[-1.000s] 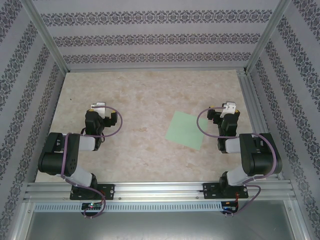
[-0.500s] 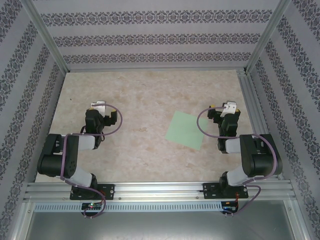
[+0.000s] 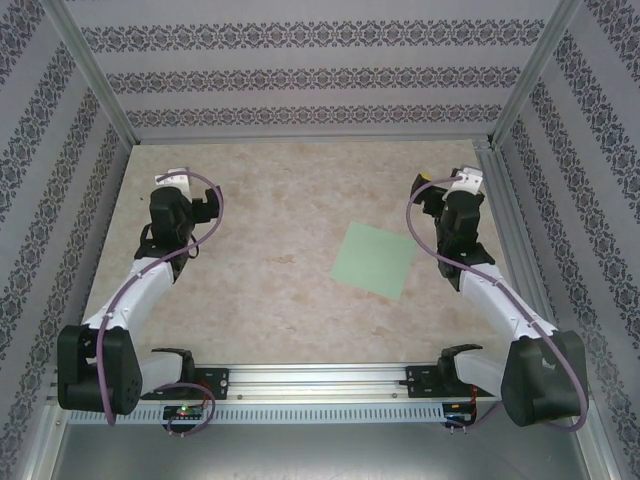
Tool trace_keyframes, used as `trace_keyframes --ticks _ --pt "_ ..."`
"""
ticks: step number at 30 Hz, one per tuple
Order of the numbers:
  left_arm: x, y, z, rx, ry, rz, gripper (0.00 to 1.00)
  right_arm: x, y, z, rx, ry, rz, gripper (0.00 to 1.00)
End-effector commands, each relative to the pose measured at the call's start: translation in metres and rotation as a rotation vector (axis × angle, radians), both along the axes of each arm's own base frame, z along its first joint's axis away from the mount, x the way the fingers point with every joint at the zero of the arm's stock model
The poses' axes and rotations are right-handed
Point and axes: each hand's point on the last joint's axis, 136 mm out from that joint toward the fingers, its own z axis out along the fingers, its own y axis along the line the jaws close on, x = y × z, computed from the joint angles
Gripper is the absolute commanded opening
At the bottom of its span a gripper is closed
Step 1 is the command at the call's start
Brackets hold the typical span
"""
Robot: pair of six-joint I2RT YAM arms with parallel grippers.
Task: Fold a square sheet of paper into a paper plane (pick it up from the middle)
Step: Rotate the square sheet of paper at the center of the table.
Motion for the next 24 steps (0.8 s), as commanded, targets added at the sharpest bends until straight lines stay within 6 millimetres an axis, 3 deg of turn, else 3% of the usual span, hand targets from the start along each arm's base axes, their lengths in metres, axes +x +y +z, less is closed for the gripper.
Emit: trace_keyframes --ticks 1,6,8,12,17,24 --pt "-0.013 -0.011 -0.006 -0.085 0.092 -0.026 1.00 -0.012 0.039 -0.042 0.133 0.211 0.077 0.98" --pt "-0.013 -0.017 -0.004 -0.100 0.144 -0.055 1.00 -0.010 0.123 -0.060 0.138 0.367 0.219 0.98" --pt "-0.012 -0.019 -0.007 -0.112 0.154 -0.054 1.00 -0.007 0.158 -0.074 0.146 0.451 0.280 0.93" --pt "-0.010 -0.018 -0.011 -0.118 0.182 -0.047 1.00 -0.004 0.197 -0.103 0.185 0.560 0.291 0.87" --pt "-0.009 -0.015 -0.017 -0.123 0.220 -0.016 1.00 -0.003 0.203 -0.141 0.195 0.681 0.216 0.83" --pt "-0.003 -0.019 -0.025 -0.143 0.256 -0.030 1.00 -0.012 0.174 -0.169 0.123 0.795 0.055 0.83"
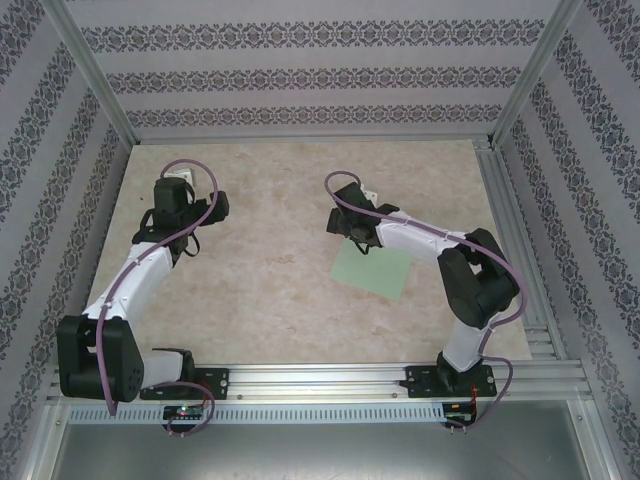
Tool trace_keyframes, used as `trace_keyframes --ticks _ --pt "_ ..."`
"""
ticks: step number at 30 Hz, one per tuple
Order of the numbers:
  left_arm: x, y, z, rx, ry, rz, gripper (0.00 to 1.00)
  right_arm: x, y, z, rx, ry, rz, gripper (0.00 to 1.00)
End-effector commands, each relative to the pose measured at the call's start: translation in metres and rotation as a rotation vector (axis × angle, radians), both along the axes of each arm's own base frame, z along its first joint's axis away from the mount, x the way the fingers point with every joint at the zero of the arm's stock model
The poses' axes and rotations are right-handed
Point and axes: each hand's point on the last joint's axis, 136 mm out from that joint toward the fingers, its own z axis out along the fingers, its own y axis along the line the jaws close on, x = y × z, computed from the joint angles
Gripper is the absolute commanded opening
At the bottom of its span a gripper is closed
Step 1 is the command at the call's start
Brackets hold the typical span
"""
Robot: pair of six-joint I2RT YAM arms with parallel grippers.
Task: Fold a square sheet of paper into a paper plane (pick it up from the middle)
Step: Rotate the square sheet of paper at the center of the table.
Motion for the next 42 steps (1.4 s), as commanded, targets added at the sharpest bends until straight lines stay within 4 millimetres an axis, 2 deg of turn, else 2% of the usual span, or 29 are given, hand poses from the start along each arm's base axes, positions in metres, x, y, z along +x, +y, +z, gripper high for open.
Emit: trace_keyframes --ticks 1,11,14,19,26,29,32,35,37,40,42 --pt "0.004 -0.006 0.005 -0.025 0.011 -0.008 1.00 -0.002 -0.019 -0.005 -0.040 0.039 -0.093 0.83" --pt "0.011 -0.011 -0.003 -0.038 0.042 -0.032 1.00 0.001 -0.009 -0.042 0.035 0.142 -0.092 0.84" --pt "0.014 -0.015 -0.004 -0.049 0.049 -0.044 1.00 0.001 0.000 -0.051 0.078 0.160 -0.072 0.84" --pt "0.014 -0.015 -0.004 -0.051 0.056 -0.044 1.00 0.001 0.031 -0.064 0.161 0.206 0.020 0.84" --pt "0.010 -0.016 -0.005 -0.066 0.062 -0.042 1.00 0.001 0.089 -0.076 0.197 0.239 0.285 0.84" --pt "0.010 -0.017 -0.005 -0.074 0.066 -0.043 1.00 0.001 0.106 -0.069 0.185 0.223 0.388 0.83" --pt "0.010 -0.018 -0.004 -0.084 0.066 -0.046 1.00 0.007 0.110 -0.040 0.168 0.161 0.436 0.83" --pt "0.008 -0.019 -0.004 -0.091 0.070 -0.050 1.00 0.004 0.096 -0.004 0.115 0.101 0.389 0.84" --pt "0.006 -0.019 -0.003 -0.091 0.072 -0.052 1.00 -0.009 0.084 0.005 0.079 0.086 0.366 0.84" --pt "0.004 -0.019 -0.002 -0.090 0.062 -0.050 1.00 -0.033 0.082 0.000 0.062 0.125 0.374 0.81" --pt "0.005 -0.020 -0.004 -0.096 0.064 -0.051 1.00 -0.047 0.090 -0.009 0.067 0.178 0.409 0.75"
